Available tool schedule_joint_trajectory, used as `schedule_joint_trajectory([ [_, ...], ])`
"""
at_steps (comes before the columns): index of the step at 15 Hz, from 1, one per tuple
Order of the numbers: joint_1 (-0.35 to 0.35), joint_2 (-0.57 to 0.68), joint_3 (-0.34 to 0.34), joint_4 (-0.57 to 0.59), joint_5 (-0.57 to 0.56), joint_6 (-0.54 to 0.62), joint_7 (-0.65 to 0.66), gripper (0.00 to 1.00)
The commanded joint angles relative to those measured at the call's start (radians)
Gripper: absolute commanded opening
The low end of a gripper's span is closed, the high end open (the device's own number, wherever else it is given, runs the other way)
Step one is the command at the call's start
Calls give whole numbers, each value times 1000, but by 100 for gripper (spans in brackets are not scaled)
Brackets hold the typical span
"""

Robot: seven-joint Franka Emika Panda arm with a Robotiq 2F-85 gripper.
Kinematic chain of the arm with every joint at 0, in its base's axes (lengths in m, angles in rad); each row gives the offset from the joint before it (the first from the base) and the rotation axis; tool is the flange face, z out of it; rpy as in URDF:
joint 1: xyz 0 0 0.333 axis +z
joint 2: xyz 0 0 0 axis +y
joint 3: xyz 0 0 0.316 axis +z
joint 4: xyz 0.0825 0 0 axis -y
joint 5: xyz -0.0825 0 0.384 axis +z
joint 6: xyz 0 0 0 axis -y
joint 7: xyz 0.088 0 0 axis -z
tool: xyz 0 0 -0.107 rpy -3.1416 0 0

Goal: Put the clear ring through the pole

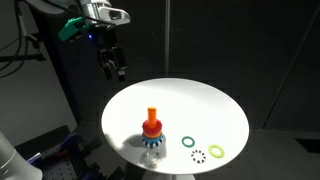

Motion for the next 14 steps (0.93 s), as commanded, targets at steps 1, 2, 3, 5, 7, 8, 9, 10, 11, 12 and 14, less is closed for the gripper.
schedule_joint_trajectory([
  [1,16,0,-14,2,-8,-4,7,100],
  [2,16,0,-14,2,-8,-4,7,100],
  [3,16,0,-14,2,-8,-4,7,100],
  [5,16,0,-14,2,-8,-4,7,100],
  [7,11,9,-16,8,-9,-2,14,100],
  [8,8,16,-18,14,-9,-6,13,100],
  [9,7,22,-25,19,-5,-7,10,100],
  [10,6,29,-33,22,-1,-6,5,100],
  [11,5,35,-42,25,2,-2,1,100],
  [12,3,44,-50,28,4,1,-1,100],
  [14,2,65,-74,38,17,6,-13,100],
])
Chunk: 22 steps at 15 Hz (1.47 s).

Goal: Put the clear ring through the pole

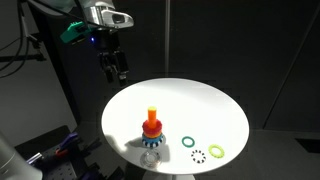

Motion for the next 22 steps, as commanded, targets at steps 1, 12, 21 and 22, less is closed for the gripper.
schedule_joint_trajectory([
  [1,2,51,-50,38,26,9,-21,100],
  [12,13,169,-182,32,158,128,-257,100],
  [21,0,315,-220,17,173,271,-399,100],
  [22,-3,334,-223,16,174,293,-405,100],
])
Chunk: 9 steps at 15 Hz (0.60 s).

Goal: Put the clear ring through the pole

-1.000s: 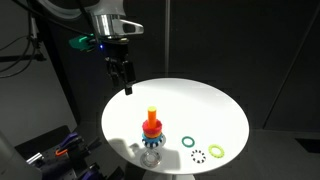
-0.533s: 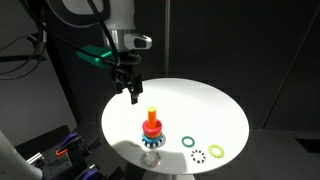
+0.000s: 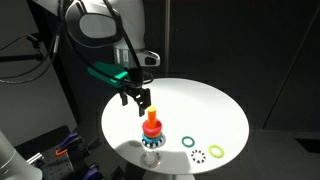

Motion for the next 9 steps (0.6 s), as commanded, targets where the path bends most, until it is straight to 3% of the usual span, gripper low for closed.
schedule_joint_trajectory([
  [1,-9,65,-15,4,23,73,-54,100],
  [9,-45,188,-19,11,22,179,-47,100],
])
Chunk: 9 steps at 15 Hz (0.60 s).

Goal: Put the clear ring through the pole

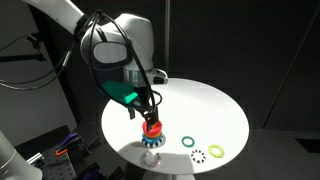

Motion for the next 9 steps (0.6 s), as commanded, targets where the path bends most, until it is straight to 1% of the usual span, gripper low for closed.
schedule_joint_trajectory([
  [1,-21,38,5,14,19,22,-22,100],
  [2,-21,21,14,1,2,11,-1,100],
  [9,-24,37,14,4,-2,17,-2,100],
])
